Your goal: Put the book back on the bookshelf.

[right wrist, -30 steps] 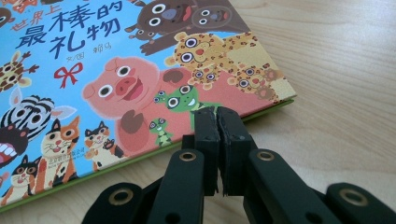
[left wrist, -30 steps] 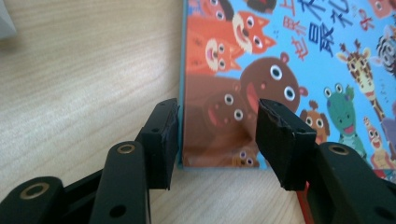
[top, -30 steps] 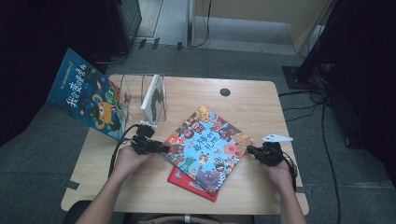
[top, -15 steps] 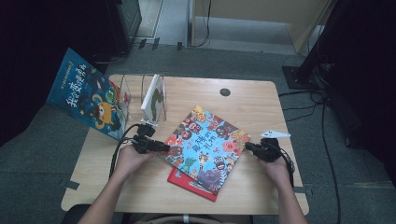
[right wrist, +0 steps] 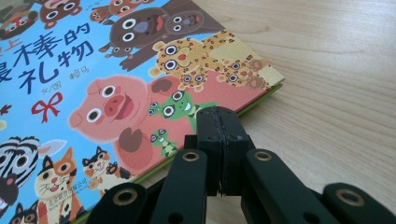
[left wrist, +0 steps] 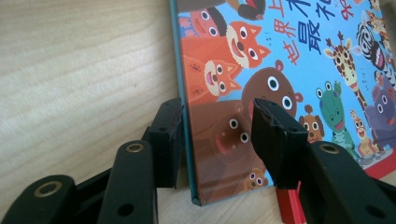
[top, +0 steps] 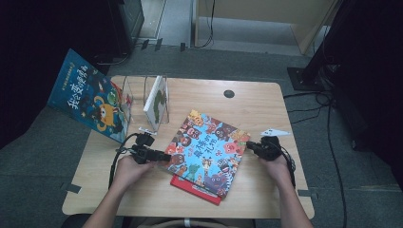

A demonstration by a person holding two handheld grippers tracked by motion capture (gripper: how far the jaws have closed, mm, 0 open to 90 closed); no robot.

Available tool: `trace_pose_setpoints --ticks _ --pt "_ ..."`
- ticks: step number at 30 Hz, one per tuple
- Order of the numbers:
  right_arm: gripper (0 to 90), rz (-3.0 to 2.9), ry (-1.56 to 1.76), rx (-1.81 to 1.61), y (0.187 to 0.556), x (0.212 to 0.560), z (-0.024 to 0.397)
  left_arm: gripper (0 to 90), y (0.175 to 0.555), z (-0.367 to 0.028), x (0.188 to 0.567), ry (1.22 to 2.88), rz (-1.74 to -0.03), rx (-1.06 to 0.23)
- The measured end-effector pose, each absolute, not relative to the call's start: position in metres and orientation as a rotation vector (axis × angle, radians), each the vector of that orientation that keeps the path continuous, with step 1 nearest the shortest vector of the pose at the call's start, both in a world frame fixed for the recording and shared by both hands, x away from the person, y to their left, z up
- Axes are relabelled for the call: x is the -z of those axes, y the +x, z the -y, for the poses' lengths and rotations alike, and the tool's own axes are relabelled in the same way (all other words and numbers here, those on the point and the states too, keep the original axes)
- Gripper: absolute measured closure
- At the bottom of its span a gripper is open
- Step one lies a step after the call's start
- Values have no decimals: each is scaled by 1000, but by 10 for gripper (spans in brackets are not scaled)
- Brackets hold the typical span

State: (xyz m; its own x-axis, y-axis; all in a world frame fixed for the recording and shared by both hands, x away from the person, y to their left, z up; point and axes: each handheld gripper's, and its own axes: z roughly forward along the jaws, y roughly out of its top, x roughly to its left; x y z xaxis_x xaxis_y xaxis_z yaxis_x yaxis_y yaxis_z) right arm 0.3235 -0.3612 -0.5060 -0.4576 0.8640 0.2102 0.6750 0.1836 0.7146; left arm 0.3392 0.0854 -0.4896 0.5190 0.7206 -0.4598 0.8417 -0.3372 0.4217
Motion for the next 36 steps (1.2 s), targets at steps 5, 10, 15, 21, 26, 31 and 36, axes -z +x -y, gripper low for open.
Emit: trace_pose_setpoints --ticks 5,10,15,21,26,31,36 --pt "894 -2220 1471 -1134 330 506 356 539 332 -84 489 2144 -1288 247" --pt "893 -2219 1461 -1135 336 506 352 539 327 -85 487 2156 -1307 248" --pt "893 -2221 1465 -1135 340 506 349 538 322 -84 484 2150 -1307 238" --pt "884 -2222 1451 -1128 343 506 345 511 323 -86 482 2148 -1315 174" --pt "899 -2236 1447 -1113 342 504 345 496 332 -88 482 2136 -1315 176" --pt "900 -2250 1434 -1127 335 503 344 493 339 -89 482 2136 -1311 170" --pt "900 -2292 1411 -1114 326 504 340 492 349 -87 483 2150 -1304 163"
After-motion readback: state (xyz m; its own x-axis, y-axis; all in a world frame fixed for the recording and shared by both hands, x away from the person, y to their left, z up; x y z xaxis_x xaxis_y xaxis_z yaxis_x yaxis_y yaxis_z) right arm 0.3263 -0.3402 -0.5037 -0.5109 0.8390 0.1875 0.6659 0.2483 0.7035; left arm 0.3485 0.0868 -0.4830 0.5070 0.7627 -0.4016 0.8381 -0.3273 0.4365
